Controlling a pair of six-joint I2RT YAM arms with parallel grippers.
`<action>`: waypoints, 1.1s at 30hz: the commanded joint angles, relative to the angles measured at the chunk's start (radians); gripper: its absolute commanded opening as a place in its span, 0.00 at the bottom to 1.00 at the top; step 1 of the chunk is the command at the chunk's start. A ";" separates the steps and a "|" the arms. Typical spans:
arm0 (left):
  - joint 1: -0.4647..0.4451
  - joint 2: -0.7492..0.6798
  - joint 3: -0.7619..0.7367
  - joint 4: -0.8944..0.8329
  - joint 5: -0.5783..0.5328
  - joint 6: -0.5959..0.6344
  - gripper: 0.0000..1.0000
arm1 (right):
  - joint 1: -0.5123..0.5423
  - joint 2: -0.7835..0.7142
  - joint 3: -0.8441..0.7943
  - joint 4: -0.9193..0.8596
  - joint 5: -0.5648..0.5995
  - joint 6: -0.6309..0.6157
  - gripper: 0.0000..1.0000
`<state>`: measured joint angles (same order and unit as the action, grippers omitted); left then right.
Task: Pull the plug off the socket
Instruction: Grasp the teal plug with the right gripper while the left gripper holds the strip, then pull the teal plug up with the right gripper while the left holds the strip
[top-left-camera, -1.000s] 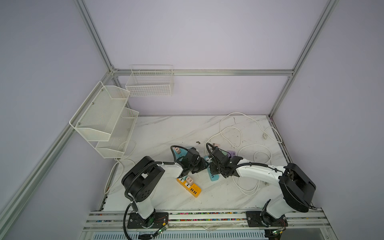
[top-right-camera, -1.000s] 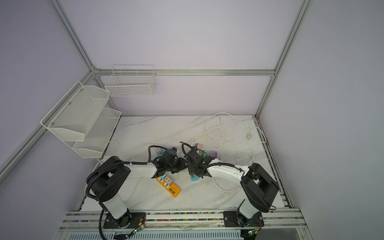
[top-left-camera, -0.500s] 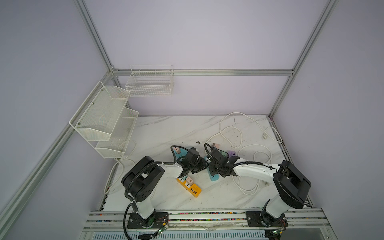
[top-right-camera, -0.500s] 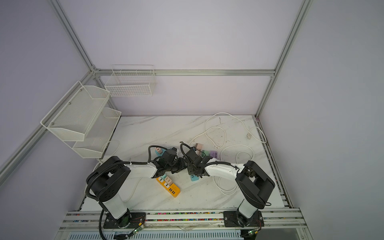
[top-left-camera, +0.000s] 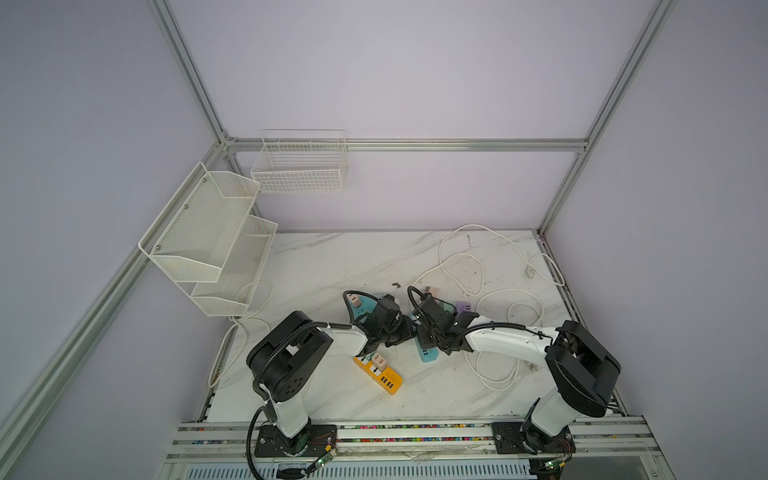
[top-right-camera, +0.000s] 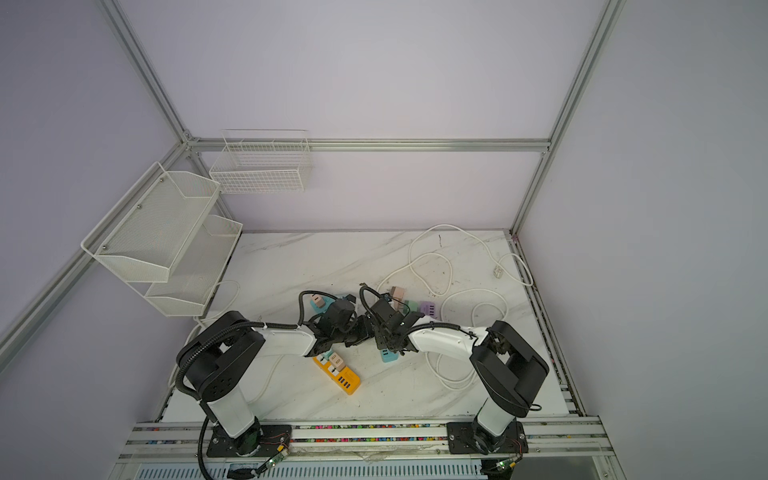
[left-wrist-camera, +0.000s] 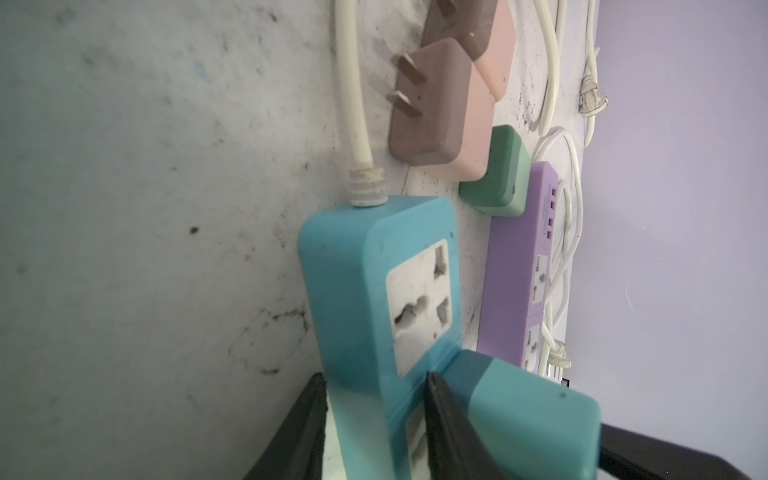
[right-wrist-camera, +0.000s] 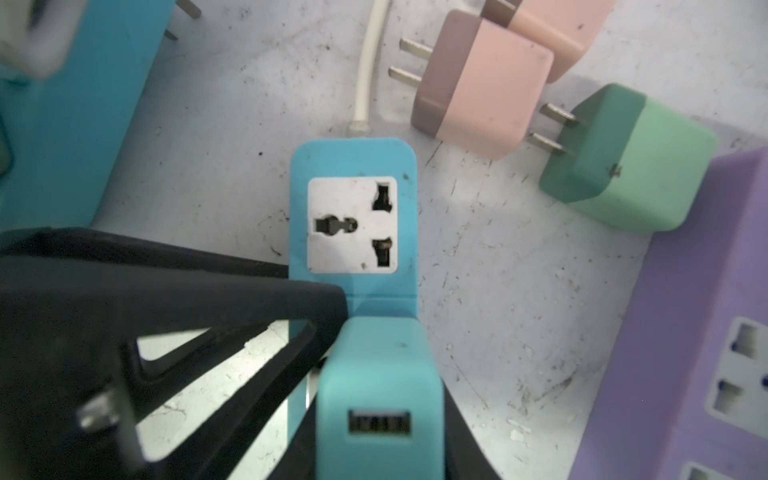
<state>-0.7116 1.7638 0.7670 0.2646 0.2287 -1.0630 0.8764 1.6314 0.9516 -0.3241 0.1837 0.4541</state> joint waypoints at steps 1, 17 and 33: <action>-0.008 0.029 -0.022 -0.119 -0.044 0.035 0.38 | 0.007 0.002 0.014 -0.007 0.010 -0.011 0.25; -0.025 0.058 -0.036 -0.122 -0.071 0.023 0.37 | 0.014 0.005 0.036 0.015 -0.007 -0.004 0.21; -0.029 0.085 -0.058 -0.073 -0.067 -0.011 0.36 | 0.029 0.006 0.042 0.011 -0.021 0.030 0.18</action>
<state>-0.7265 1.7763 0.7589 0.3107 0.1825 -1.0672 0.8837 1.6333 0.9577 -0.3313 0.1841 0.4603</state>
